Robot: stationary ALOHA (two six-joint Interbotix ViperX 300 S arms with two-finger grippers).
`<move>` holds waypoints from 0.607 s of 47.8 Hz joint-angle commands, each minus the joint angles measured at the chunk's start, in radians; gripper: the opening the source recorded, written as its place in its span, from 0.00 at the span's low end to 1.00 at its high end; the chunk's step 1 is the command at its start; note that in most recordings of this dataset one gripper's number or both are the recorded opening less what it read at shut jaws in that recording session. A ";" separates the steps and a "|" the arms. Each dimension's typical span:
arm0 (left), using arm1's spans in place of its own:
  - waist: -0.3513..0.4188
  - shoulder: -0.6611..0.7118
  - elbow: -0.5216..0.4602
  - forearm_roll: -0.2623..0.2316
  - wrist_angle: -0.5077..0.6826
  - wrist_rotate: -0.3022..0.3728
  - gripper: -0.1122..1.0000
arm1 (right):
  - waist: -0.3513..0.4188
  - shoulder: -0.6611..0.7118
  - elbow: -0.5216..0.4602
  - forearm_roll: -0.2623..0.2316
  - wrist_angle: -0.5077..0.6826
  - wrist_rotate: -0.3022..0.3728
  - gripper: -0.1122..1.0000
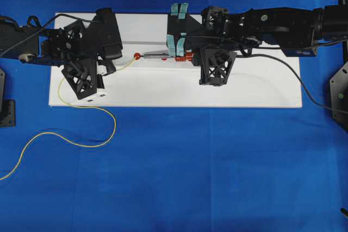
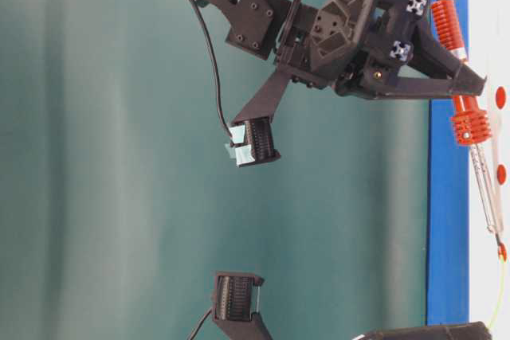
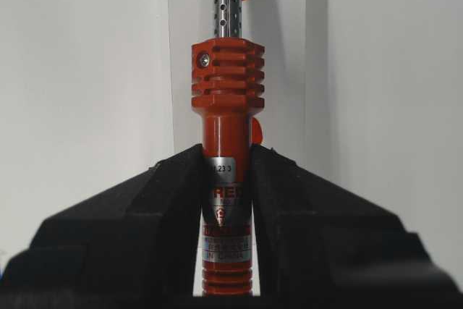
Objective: Touch the tip of the soldering iron to the tip of the solder at the mark.
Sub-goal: 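Hold the iron tip against the wire tip at the left dot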
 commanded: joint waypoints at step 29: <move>0.002 -0.112 0.005 0.002 0.017 0.005 0.13 | -0.002 -0.012 -0.021 -0.003 -0.005 0.002 0.16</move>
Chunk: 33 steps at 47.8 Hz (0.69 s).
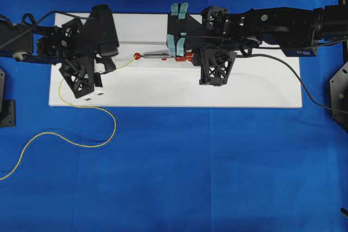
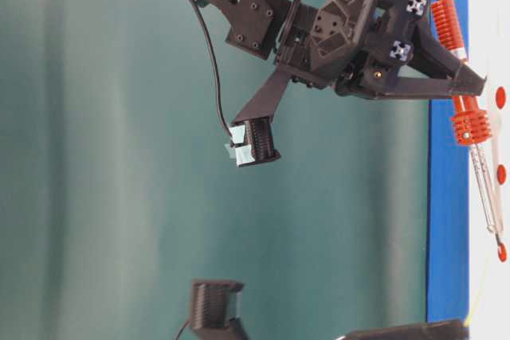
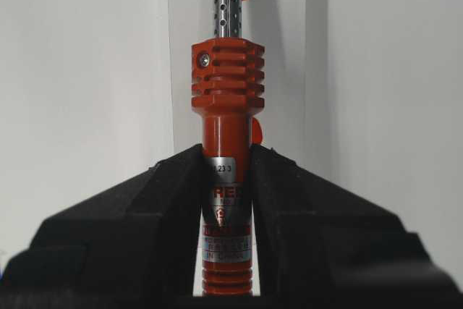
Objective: Touch the tip of the soldering iron to the tip of the solder at the mark.
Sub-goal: 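Hold the iron tip against the wire tip at the left dot, then pull the iron right and the wire left, away from the left dot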
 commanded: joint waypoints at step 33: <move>0.000 -0.098 0.046 0.002 0.009 -0.006 0.13 | -0.003 -0.023 -0.021 -0.003 -0.003 0.002 0.16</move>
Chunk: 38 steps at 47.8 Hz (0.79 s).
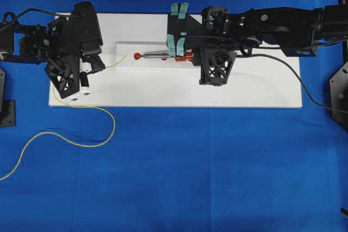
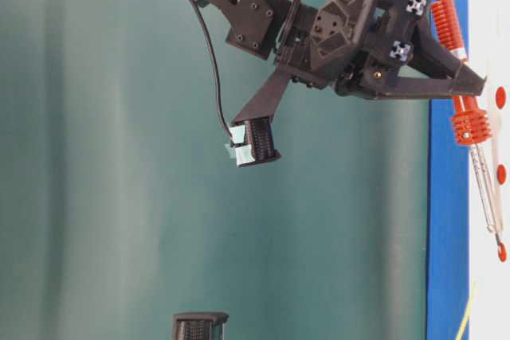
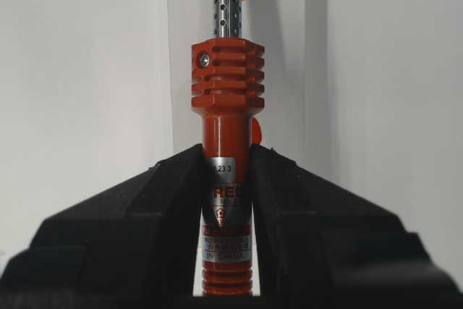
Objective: Touch the tip of the soldering iron to the tip of the solder at the mark.
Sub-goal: 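Pull the iron right and the wire left, away from the left dot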
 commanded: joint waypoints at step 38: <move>0.002 -0.012 -0.011 0.000 -0.015 -0.002 0.13 | -0.011 -0.316 0.212 -0.078 0.063 0.141 0.16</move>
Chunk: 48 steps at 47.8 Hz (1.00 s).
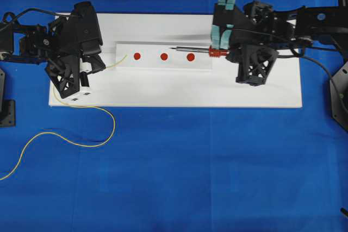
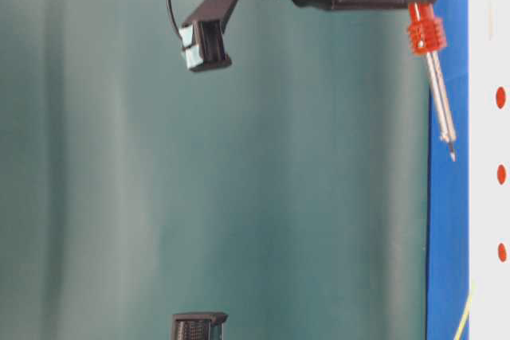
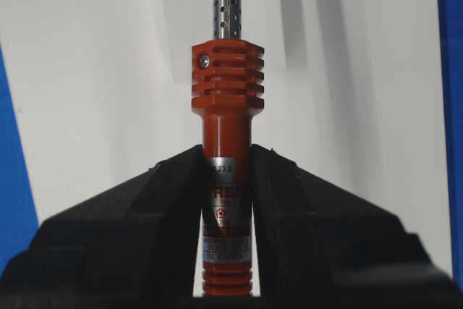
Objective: Touch the tip of the soldering iron to the tip of the solder at the mark.
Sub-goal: 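Pull the iron right and the wire left, away from the left dot, then move the wire to the middle dot and bring the iron tip to it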
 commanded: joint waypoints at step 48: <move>0.002 0.273 -0.242 0.002 -0.091 0.012 0.13 | 0.000 -0.025 0.000 -0.029 -0.023 0.014 0.16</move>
